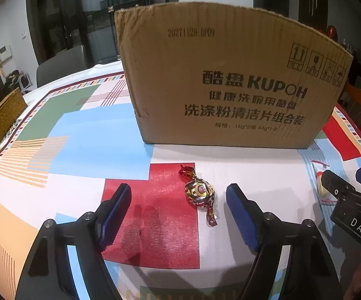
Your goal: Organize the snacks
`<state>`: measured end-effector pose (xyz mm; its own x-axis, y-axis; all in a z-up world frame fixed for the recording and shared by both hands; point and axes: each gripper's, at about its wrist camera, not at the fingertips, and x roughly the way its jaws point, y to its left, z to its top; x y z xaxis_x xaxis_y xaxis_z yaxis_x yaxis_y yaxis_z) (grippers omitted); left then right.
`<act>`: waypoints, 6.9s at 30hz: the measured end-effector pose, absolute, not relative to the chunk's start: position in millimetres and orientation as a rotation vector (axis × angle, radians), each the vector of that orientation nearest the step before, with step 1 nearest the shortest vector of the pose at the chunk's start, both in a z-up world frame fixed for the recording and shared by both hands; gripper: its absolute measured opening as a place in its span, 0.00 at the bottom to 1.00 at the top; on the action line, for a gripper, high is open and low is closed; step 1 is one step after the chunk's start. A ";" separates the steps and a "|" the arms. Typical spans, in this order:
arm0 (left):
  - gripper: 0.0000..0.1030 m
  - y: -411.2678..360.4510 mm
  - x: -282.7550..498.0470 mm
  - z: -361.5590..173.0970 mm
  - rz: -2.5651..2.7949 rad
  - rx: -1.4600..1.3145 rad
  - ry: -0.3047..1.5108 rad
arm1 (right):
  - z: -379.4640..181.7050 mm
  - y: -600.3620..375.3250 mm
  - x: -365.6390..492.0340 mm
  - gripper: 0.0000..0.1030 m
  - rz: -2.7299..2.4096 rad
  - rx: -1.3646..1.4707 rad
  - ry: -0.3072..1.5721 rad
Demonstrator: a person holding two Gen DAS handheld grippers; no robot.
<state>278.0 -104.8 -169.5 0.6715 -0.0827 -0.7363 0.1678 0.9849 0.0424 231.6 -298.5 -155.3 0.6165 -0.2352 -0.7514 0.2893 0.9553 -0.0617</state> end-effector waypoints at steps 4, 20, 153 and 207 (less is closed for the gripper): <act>0.68 -106.4 280.0 -174.2 -0.142 0.104 0.840 | -159.2 -298.3 232.2 0.76 -0.295 0.078 0.868; 0.43 -116.9 283.0 -183.7 -0.173 0.108 0.870 | -171.3 -300.2 236.2 0.54 -0.270 0.117 0.907; 0.31 -124.7 354.4 -15.5 -0.284 0.155 0.658 | -17.4 -261.8 318.9 0.37 -0.101 -0.018 0.633; 0.94 -92.5 257.6 7.1 -0.221 0.140 0.590 | 2.3 -271.4 224.3 0.82 -0.192 0.021 0.546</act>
